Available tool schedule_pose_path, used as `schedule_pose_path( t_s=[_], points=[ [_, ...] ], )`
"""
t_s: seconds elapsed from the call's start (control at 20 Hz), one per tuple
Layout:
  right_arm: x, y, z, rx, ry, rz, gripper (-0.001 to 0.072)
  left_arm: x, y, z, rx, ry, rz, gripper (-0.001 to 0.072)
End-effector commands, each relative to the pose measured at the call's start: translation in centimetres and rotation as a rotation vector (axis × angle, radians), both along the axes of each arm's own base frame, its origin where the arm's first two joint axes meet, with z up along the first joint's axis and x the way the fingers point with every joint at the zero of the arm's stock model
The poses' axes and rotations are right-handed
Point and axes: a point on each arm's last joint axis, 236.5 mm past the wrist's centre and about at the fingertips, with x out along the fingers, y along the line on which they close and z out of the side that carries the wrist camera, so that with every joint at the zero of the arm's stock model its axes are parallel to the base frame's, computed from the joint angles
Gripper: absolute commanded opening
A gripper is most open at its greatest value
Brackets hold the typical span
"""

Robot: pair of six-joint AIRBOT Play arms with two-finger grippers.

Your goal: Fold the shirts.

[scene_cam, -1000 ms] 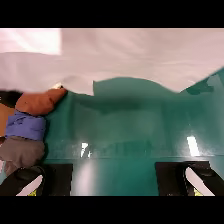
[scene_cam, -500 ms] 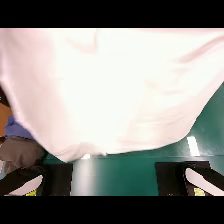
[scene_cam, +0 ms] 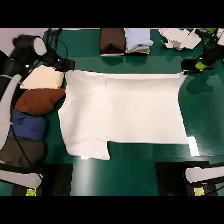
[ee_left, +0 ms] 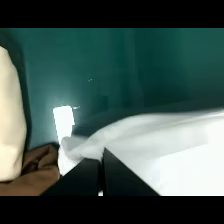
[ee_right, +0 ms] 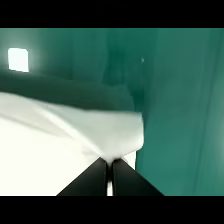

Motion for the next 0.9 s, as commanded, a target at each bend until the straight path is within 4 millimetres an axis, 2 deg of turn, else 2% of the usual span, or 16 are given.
schedule_pose_path(
  t_s=[0.0,0.05,0.15,0.3,0.45,0.6,0.75,0.85],
  points=[
    [2.6,-0.8,-2.6,0.007,0.031,-0.013,0.0015,2.2,1.1,-2.7,-0.05,-0.002,0.034,0.0029],
    [2.7,-0.9,-2.1,0.006,0.034,-0.011,0.0015,2.0,1.4,-2.7,-0.052,0.009,0.015,0.003],
    [2.1,-0.8,-1.6,0.001,0.048,0.008,0.0015,-0.1,1.4,-3.6,-0.069,0.103,-0.037,0.003],
    [-0.7,-1.4,-2.5,0.007,0.106,-0.005,0.0014,-4.4,2.3,-5.3,-0.056,0.295,-0.101,0.003],
    [-3.9,-1.8,-4.8,0.013,0.167,-0.022,0.0015,-6.7,2.5,-6.8,-0.064,0.394,-0.102,0.003],
    [-6.3,-1.4,-7.6,0.021,0.208,-0.025,0.0015,-8.1,0.5,-9.2,-0.154,0.446,-0.102,0.003],
    [-7.7,-0.7,-10.0,0.03,0.235,-0.045,0.0016,-9.3,-0.5,-12.3,-0.218,0.482,-0.053,0.003],
    [-7.9,-0.4,-10.9,0.044,0.24,-0.052,0.0018,-10.4,-0.8,-13.6,-0.238,0.518,-0.042,0.003]
  ],
)
